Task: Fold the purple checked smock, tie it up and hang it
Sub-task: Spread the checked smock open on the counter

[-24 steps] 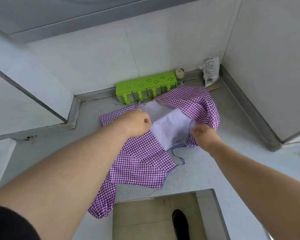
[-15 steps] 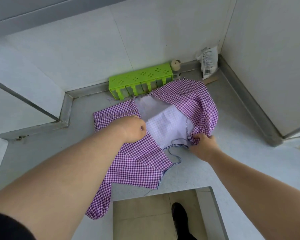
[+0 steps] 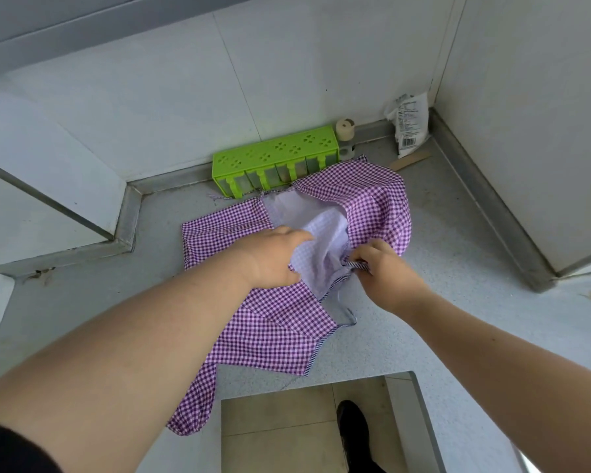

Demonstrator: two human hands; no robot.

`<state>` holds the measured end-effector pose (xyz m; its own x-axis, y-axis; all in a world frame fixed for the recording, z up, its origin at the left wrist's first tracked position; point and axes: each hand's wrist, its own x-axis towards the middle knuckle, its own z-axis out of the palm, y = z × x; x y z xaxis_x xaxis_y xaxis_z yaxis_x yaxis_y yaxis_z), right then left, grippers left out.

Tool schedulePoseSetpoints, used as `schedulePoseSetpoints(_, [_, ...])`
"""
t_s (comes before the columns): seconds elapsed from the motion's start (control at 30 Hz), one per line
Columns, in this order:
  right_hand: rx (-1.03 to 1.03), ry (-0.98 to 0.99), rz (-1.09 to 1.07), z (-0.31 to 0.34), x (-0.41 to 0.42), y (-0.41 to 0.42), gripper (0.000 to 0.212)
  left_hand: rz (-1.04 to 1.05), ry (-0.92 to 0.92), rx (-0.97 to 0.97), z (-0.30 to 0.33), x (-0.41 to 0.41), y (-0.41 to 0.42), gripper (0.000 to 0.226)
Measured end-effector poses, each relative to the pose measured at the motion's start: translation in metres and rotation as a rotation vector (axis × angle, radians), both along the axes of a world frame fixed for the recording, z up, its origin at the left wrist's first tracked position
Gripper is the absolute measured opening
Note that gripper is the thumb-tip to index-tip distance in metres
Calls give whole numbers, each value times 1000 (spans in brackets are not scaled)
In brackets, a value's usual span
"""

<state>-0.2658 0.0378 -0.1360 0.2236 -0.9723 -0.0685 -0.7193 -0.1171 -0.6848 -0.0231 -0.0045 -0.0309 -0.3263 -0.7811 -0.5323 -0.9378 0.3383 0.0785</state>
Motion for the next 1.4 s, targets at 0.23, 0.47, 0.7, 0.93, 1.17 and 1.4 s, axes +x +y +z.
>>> schedulePoseSetpoints(0.23, [-286,-242,178,53,24,-11,31,-20,136,-106,11,-41,-4,51])
schedulePoseSetpoints(0.47, [31,-193,-260,32,34,29,36,234,209,-132,20,-35,-6,20])
schedulePoseSetpoints(0.7, [793,-262,0,3,76,56,113,580,507,-7,35,-21,-1,15])
schedulePoseSetpoints(0.93, [800,-265,-96,11,110,64,38,957,829,43,50,7,11,6])
schedulePoseSetpoints(1.17, [591,-485,-465,51,111,46,25,1220,1048,-111,77,53,33,27])
schedulePoseSetpoints(1.4, [367,-795,-543,143,119,38,21,1394,1254,-334,139,115,82,8])
